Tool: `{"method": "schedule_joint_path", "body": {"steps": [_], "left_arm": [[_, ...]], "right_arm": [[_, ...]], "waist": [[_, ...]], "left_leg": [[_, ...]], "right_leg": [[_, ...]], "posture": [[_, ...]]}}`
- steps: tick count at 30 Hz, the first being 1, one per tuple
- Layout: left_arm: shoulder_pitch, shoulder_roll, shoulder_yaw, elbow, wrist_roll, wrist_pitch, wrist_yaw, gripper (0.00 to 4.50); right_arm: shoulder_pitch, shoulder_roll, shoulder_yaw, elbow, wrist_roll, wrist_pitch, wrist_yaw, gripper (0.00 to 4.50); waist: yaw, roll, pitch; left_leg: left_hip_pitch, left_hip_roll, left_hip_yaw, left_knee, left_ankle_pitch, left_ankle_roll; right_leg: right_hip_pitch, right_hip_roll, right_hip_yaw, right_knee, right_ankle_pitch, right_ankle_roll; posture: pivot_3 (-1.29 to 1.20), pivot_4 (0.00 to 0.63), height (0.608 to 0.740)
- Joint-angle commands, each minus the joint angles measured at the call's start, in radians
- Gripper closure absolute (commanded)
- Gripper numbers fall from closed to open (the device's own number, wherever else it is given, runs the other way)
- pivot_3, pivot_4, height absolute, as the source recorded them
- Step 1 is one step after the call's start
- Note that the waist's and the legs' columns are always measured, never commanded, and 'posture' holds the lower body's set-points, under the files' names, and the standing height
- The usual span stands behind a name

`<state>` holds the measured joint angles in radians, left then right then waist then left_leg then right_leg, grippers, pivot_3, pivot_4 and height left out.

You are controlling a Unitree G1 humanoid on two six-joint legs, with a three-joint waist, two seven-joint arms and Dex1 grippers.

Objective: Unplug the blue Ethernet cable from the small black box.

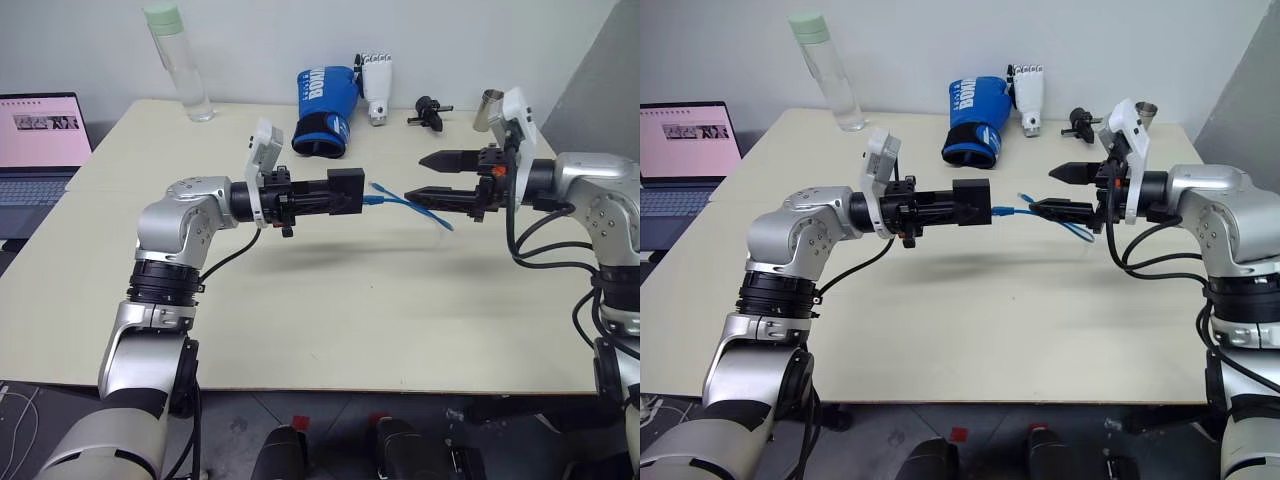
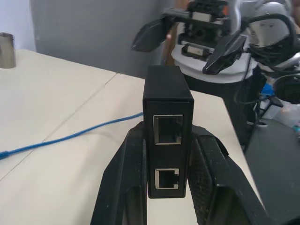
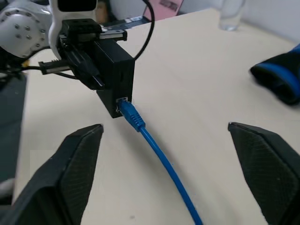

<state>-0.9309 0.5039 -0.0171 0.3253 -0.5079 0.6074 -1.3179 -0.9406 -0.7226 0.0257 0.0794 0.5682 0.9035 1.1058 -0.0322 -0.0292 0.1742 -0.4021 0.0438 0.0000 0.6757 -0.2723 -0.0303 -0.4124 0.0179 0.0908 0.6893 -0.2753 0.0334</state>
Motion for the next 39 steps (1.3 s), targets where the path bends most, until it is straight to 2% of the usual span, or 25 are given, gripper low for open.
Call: {"method": "schedule_joint_path", "body": {"steps": [1,11,25,28,39], "left_arm": [[-0.042,0.012,0.012,-0.029,-0.039,0.022,-0.044,3.70],[-0.054,0.016,0.017,-0.035,-0.054,0.054,-0.069,3.70],[-0.061,0.015,0.014,-0.034,-0.058,0.062,-0.080,3.70],[-0.063,0.015,0.012,-0.033,-0.057,0.062,-0.082,3.70],[-0.064,0.014,0.011,-0.039,-0.057,0.062,-0.081,3.70]], "right_arm": [[-0.048,0.023,0.004,0.019,0.029,0.028,0.028,0.03],[-0.092,0.113,0.012,0.027,0.060,0.059,0.039,0.03],[-0.069,0.110,0.052,0.040,0.036,0.030,0.082,0.03],[-0.067,0.109,0.061,0.051,0.025,0.014,0.093,0.52],[-0.062,0.113,0.075,0.072,-0.008,-0.037,0.112,3.18]], "waist": [[0.000,0.000,0.000],[-0.001,0.000,0.000],[0.000,0.000,0.000],[-0.001,0.000,0.000],[0.000,0.000,0.000]], "left_leg": [[0.000,0.000,0.000,0.000,0.000,0.000],[0.000,0.000,0.000,0.000,0.000,0.000],[-0.001,0.000,0.000,0.000,0.000,0.000],[-0.001,0.000,0.000,0.000,0.000,0.000],[-0.002,0.000,0.000,0.000,0.000,0.000]], "right_leg": [[0.000,0.000,0.000,0.000,0.000,0.000],[-0.001,0.000,0.000,0.001,0.000,0.000],[-0.002,0.000,0.000,0.001,0.000,0.000],[-0.002,0.000,0.000,0.001,0.000,0.000],[-0.002,0.000,0.000,0.001,0.000,0.000]], "posture": [[0.00,0.150,0.740],[0.00,0.150,0.740],[0.00,0.150,0.740],[0.00,0.150,0.740],[0.00,0.150,0.740]]}}
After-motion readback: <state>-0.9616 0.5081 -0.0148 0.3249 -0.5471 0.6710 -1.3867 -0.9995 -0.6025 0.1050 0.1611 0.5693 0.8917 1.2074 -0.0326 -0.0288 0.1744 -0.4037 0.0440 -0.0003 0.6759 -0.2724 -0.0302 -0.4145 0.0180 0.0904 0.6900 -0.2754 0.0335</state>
